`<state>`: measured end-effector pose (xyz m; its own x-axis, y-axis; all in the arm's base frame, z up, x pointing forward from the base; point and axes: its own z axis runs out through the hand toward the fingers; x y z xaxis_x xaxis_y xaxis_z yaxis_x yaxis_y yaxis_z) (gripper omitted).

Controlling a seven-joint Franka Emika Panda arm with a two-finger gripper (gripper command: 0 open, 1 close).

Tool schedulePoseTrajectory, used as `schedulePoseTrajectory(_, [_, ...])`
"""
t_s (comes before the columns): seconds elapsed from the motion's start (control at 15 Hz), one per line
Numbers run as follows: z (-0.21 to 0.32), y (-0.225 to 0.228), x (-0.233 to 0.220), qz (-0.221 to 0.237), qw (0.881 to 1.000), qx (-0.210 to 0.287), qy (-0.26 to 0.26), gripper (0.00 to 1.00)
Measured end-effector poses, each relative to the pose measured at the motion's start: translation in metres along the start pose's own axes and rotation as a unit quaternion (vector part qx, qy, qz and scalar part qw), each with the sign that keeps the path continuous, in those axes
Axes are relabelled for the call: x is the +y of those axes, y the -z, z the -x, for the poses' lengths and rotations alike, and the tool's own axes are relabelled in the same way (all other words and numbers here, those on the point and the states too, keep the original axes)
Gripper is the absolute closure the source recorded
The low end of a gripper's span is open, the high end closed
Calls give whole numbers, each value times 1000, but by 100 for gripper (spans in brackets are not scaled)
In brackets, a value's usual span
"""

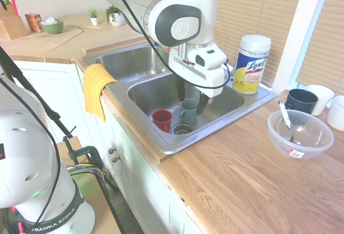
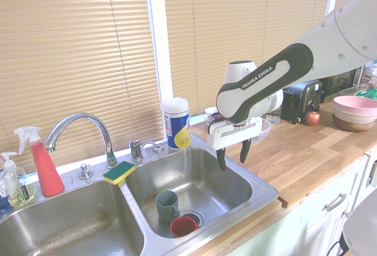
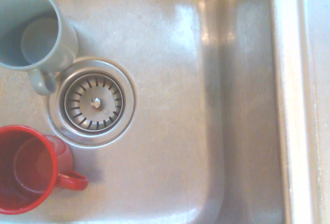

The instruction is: Put the spoon into the sink

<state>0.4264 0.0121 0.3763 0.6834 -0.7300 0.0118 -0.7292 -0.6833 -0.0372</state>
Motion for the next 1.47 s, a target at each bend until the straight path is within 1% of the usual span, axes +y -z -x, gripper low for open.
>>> schedulePoseTrajectory(0.2, [0, 0, -1, 3, 1000, 8, -2, 0])
schedulePoseTrajectory(0.4, [1, 14, -1, -11, 1000, 25, 1, 0])
schedulePoseTrajectory(0.53, [2, 38, 9, -33, 999, 42, 9, 0])
schedulePoseTrajectory(0.73, [-9, 82, 51, -79, 995, 57, 1, 0])
schedulePoseTrajectory(0.93, [-58, 106, 98, -108, 993, 47, -15, 0])
schedulePoseTrajectory(1.0, [-79, 111, 109, -115, 992, 43, -18, 0])
schedulePoseTrajectory(1.13, [-116, 114, 116, -121, 992, 40, -15, 0])
schedulePoseTrajectory(1.33, [-167, 99, 115, -116, 992, 38, -1, 0])
schedulePoseTrajectory(1.47, [-202, 80, 124, -121, 992, 35, 5, 0])
